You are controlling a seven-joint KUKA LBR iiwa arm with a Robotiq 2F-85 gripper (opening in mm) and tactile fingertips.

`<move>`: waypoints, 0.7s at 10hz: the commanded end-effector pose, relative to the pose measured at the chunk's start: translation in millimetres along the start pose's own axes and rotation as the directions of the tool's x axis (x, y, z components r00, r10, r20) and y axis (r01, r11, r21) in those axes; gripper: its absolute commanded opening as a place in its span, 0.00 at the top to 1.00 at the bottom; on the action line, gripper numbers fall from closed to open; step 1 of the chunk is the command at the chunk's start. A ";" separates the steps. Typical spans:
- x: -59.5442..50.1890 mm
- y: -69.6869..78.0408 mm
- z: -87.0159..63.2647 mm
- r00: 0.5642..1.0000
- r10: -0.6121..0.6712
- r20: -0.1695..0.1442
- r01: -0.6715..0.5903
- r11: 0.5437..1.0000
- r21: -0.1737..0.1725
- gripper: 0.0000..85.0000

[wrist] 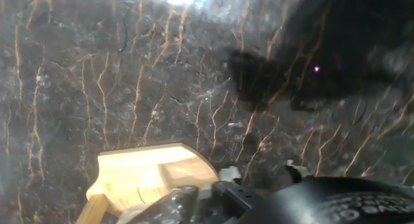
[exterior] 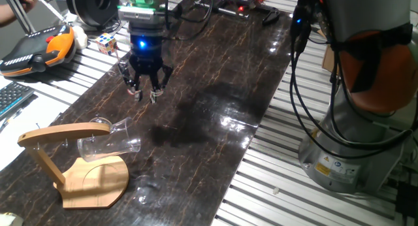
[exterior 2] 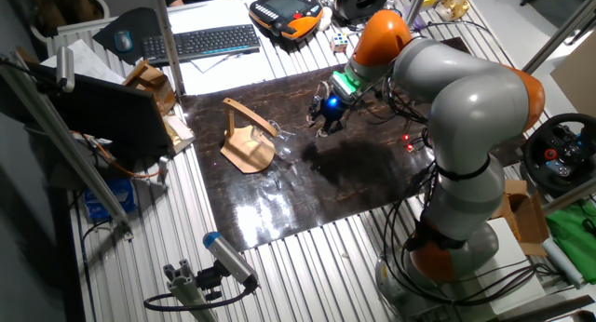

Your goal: Take the cup off the cup rack

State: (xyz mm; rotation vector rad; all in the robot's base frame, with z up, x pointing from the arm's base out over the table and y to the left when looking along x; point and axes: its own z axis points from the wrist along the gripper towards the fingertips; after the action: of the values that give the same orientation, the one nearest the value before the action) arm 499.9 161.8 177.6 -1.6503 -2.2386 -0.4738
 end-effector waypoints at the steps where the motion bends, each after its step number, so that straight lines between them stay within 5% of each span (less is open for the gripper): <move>1: 0.3 0.0 2.2 0.999 0.046 -0.006 -0.046 0.999 -0.018 0.46; 7: 16.6 -5.9 15.8 0.985 0.164 -0.060 -0.167 0.984 -0.060 0.46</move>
State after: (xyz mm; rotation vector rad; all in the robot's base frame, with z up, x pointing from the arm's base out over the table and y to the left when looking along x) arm 489.1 181.4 169.8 -1.8170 -2.0465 -0.5488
